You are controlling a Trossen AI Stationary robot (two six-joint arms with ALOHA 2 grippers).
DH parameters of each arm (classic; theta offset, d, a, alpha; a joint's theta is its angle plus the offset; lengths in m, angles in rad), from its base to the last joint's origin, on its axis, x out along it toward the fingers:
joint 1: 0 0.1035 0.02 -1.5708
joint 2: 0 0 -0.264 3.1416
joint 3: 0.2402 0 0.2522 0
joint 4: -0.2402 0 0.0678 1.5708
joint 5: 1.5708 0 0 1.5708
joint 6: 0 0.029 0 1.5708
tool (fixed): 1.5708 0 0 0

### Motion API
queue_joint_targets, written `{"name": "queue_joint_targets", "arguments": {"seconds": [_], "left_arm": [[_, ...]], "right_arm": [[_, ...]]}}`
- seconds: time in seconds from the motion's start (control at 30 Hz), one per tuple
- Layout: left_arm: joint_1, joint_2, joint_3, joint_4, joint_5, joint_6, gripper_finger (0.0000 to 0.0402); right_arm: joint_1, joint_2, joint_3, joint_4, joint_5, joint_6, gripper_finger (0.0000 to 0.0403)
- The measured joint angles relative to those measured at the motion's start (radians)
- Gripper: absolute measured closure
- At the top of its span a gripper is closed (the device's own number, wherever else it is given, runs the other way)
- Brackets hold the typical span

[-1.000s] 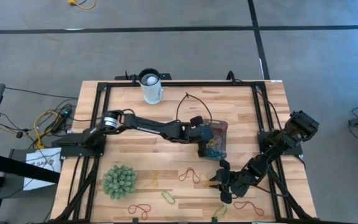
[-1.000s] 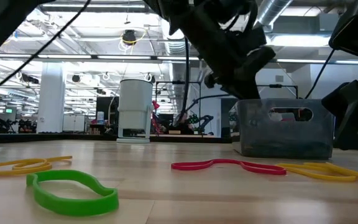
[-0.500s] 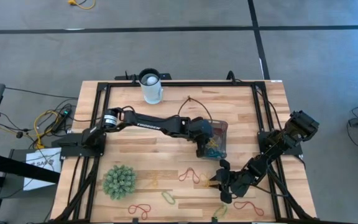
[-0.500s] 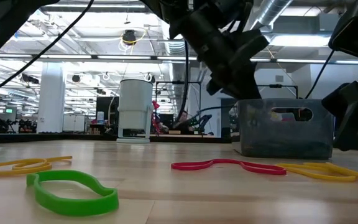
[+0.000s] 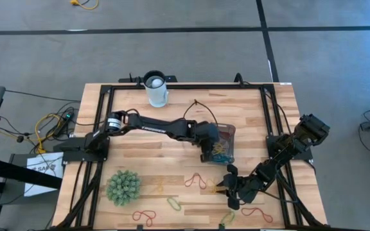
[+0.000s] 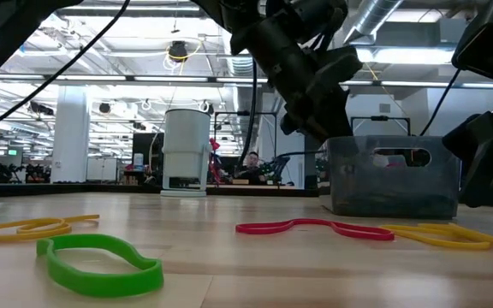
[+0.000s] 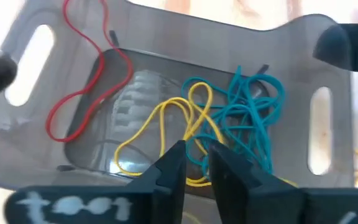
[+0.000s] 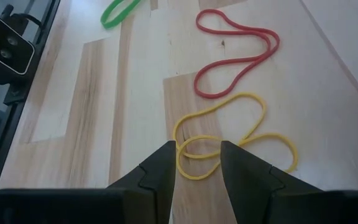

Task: Pick and place items into bin
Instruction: Put the yellow rubber band into the black bin

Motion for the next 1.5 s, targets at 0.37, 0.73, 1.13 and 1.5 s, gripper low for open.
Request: {"name": "queue_joint_targets", "arguments": {"seconds": [0.37,0.73,1.13,1.5], "left_arm": [[-0.014,-0.011,0.113,-0.075,-0.029,-0.069,0.0315],[-0.134,-0.012,0.581,-0.732,-0.156,-0.054,0.0315],[-0.424,-0.334,0.51,-0.91,-0.533,-0.222,0.0315],[-0.759,-0.406,0.495,-1.147,-0.9,-0.534,0.0315]], "right_arm": [[-0.023,0.0,0.0,0.0,0.0,-0.001,0.0283],[-0.03,0.0,0.0,-0.02,-0.003,0.01,0.0283],[0.013,-0.002,0.198,-0.402,-0.036,0.081,0.0283],[0.008,-0.003,0.49,-0.777,-0.059,0.14,0.0283]]}}
